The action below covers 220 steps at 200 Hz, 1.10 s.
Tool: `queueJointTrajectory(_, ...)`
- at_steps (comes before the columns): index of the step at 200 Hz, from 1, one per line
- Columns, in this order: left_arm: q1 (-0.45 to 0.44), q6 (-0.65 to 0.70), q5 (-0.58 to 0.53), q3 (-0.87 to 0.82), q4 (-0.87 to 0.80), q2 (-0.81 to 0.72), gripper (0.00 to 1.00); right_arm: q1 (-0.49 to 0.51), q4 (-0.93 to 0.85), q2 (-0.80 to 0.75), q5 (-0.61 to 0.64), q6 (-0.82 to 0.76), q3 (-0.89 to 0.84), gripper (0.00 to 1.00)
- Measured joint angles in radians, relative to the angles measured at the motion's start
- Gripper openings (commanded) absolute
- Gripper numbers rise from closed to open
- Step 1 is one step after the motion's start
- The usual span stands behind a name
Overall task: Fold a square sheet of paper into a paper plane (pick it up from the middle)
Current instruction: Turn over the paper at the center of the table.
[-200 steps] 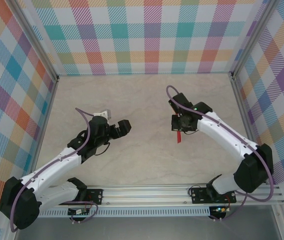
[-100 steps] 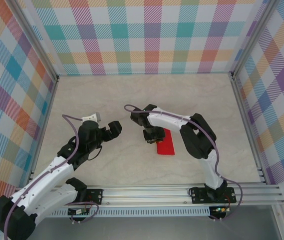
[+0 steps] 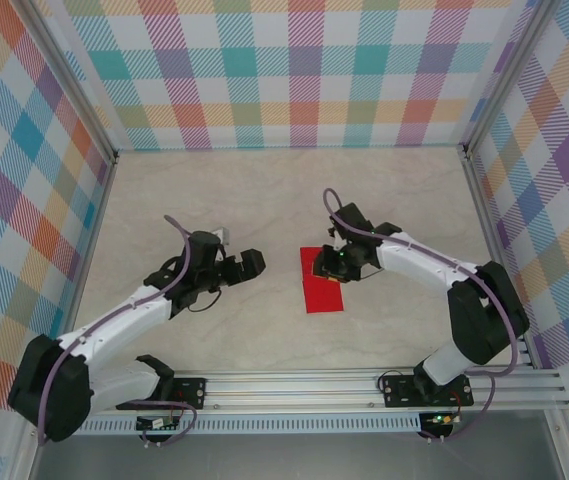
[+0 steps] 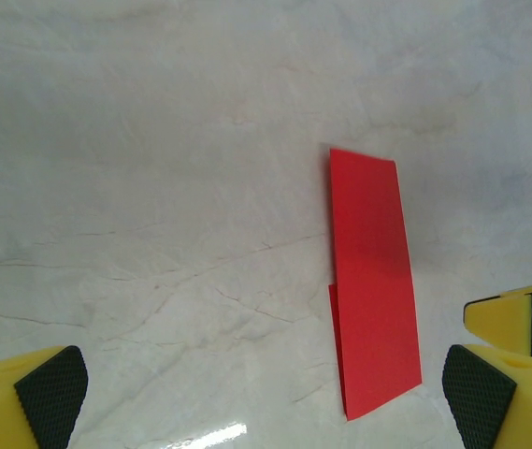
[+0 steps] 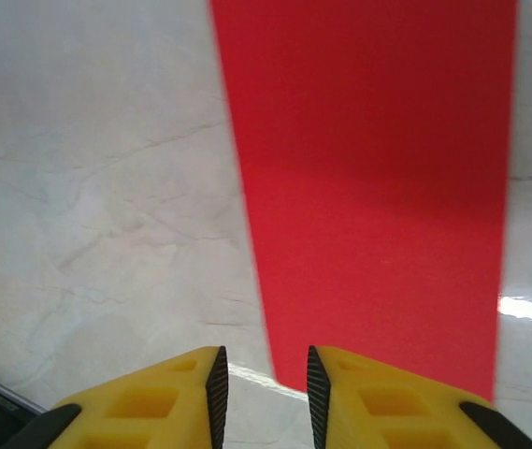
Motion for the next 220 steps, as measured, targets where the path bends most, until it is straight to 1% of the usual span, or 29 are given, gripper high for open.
queueJointTrajectory(17, -0.002, 0.0, 0.039, 0.03, 0.015, 0.068, 1.0, -0.011, 0.049, 0.014, -0.053, 0.002, -0.068, 0.23)
queueJointTrajectory(35, -0.01, 0.0, 0.061, 0.059, 0.031, 0.122, 1.0, -0.006, 0.103, 0.043, -0.096, 0.007, -0.091, 0.18)
queueJointTrajectory(66, -0.025, 0.001, 0.082, 0.101, 0.034, 0.185, 0.97, -0.005, 0.234, 0.117, -0.149, 0.054, -0.117, 0.18)
queueJointTrajectory(103, -0.043, 0.0, 0.093, 0.142, 0.032, 0.25, 0.9, 0.003, 0.338, 0.167, -0.164, 0.151, -0.151, 0.18)
queueJointTrajectory(123, -0.048, 0.0, 0.1, 0.173, 0.031, 0.294, 0.81, 0.013, 0.388, 0.169, -0.156, 0.205, -0.161, 0.19)
queueJointTrajectory(139, -0.055, 0.005, 0.106, 0.196, 0.031, 0.332, 0.67, 0.02, 0.418, 0.169, -0.155, 0.237, -0.167, 0.19)
queueJointTrajectory(160, -0.074, 0.006, 0.12, 0.232, 0.03, 0.388, 0.5, 0.025, 0.425, 0.163, -0.141, 0.25, -0.167, 0.24)
queueJointTrajectory(167, -0.081, 0.006, 0.127, 0.247, 0.028, 0.408, 0.46, 0.026, 0.417, 0.151, -0.127, 0.248, -0.168, 0.25)
queueJointTrajectory(180, -0.094, 0.008, 0.131, 0.274, 0.027, 0.443, 0.41, 0.026, 0.388, 0.104, -0.098, 0.241, -0.173, 0.29)
queueJointTrajectory(201, -0.113, 0.011, 0.14, 0.326, 0.024, 0.505, 0.31, 0.011, 0.335, -0.024, -0.056, 0.217, -0.195, 0.33)
queueJointTrajectory(220, -0.126, 0.017, 0.155, 0.38, 0.019, 0.57, 0.25, -0.045, 0.309, -0.129, -0.035, 0.195, -0.227, 0.34)
